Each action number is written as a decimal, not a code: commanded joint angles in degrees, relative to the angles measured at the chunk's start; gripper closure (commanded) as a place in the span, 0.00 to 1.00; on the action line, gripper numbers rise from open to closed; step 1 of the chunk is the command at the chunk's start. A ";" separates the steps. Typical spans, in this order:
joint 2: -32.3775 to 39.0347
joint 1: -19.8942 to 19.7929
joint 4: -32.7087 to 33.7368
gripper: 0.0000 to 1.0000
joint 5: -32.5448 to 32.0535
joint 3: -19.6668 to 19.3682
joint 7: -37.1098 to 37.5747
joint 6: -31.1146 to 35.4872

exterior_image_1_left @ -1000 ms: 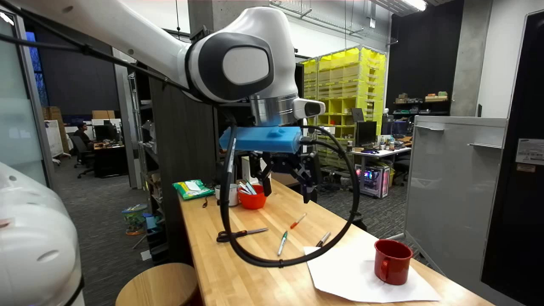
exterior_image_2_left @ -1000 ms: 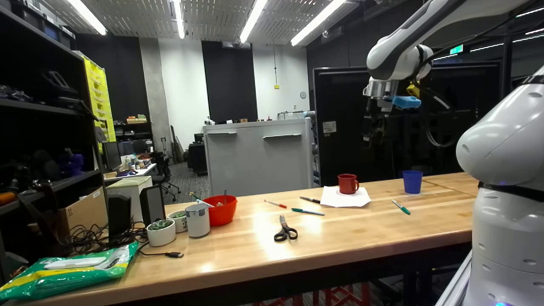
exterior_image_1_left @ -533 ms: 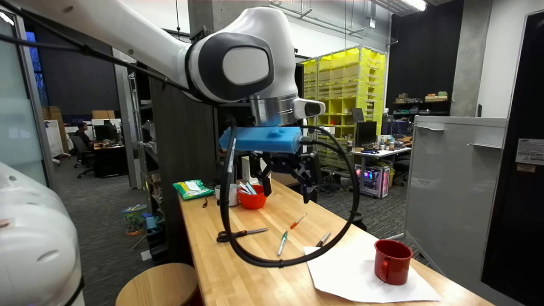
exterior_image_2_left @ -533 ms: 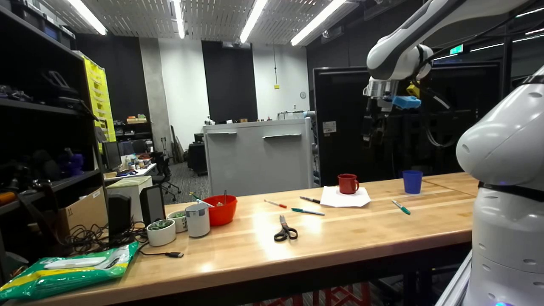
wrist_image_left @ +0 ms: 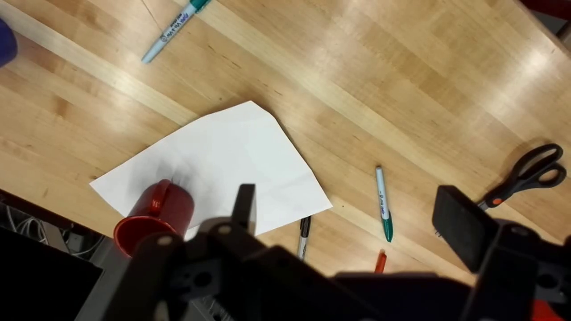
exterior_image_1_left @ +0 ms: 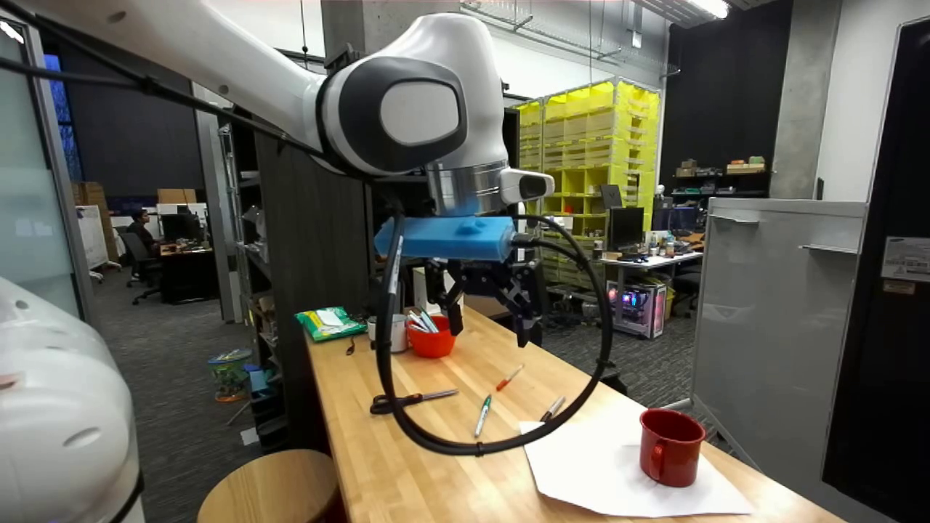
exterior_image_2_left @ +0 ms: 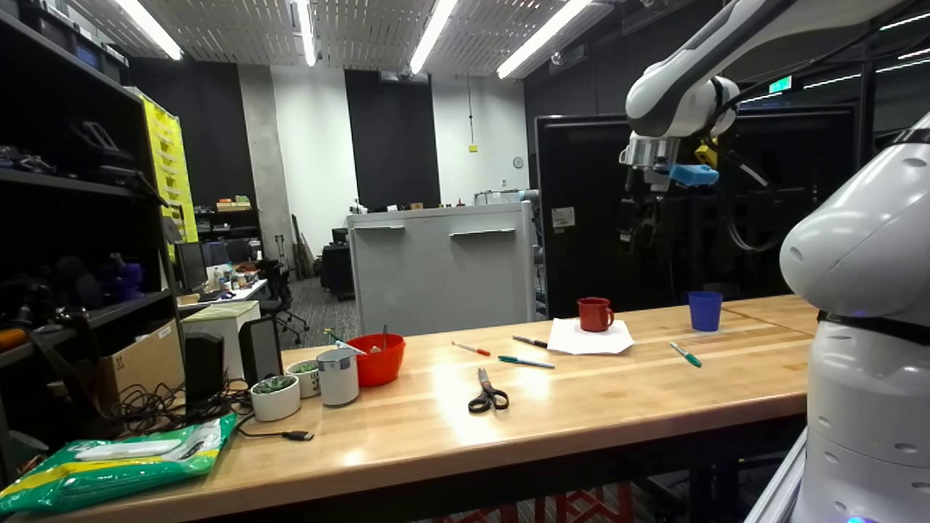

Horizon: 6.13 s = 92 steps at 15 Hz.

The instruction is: Open and close the black pair of scissors five times

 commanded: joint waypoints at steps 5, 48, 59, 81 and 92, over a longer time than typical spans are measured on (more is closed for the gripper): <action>4.73 1.56 -1.35 0.00 1.67 7.55 7.81 2.49; 26.16 9.70 6.44 0.00 9.85 25.40 39.52 6.33; 35.80 11.70 12.98 0.00 7.53 28.86 56.38 5.17; 48.27 15.22 21.48 0.00 5.37 26.22 67.54 5.95; 53.23 18.12 25.41 0.43 5.35 25.41 67.10 5.23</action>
